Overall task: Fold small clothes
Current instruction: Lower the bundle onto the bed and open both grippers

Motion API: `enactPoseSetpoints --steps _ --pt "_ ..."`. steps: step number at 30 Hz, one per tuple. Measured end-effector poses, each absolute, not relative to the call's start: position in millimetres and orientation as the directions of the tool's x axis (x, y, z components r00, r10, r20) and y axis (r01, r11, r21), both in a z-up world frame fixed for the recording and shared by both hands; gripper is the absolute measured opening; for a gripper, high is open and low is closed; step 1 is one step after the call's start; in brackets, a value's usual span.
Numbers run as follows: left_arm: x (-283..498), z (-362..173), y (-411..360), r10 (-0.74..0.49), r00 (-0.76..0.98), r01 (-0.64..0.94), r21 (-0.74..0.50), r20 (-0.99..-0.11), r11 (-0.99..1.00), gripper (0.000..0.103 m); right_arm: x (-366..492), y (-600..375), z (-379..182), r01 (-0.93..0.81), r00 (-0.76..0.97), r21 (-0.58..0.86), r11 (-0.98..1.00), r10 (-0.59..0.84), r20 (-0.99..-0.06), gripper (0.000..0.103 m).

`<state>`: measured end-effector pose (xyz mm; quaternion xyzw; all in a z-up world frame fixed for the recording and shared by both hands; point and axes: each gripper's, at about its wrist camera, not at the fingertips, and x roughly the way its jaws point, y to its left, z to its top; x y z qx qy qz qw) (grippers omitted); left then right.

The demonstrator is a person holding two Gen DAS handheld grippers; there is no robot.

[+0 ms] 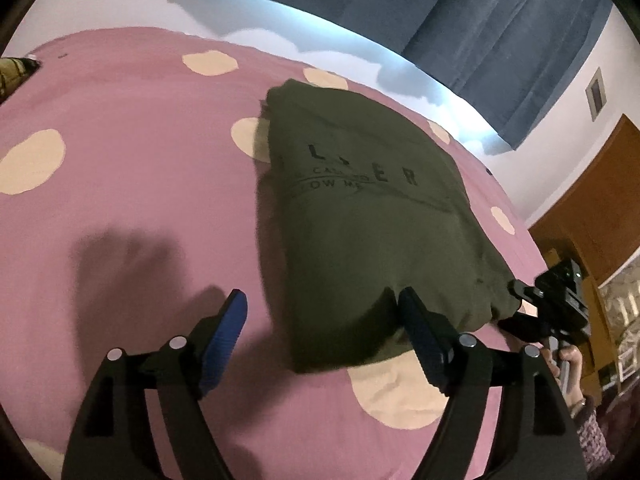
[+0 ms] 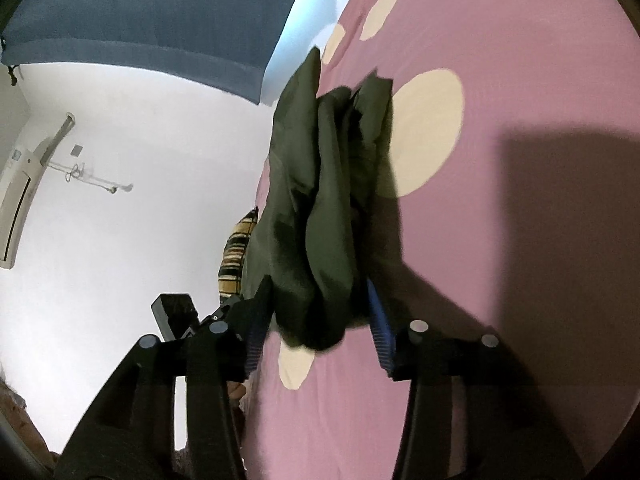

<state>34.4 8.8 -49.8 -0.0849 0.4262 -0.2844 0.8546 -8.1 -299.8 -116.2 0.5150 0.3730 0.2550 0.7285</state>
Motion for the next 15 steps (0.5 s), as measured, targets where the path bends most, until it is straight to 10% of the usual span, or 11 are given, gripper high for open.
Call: enactPoseSetpoints --steps 15 --pt "-37 -35 -6 -0.343 0.618 0.338 -0.154 -0.707 0.928 0.082 -77 -261 -76 0.135 0.636 0.67 0.73 0.454 -0.624 0.086"
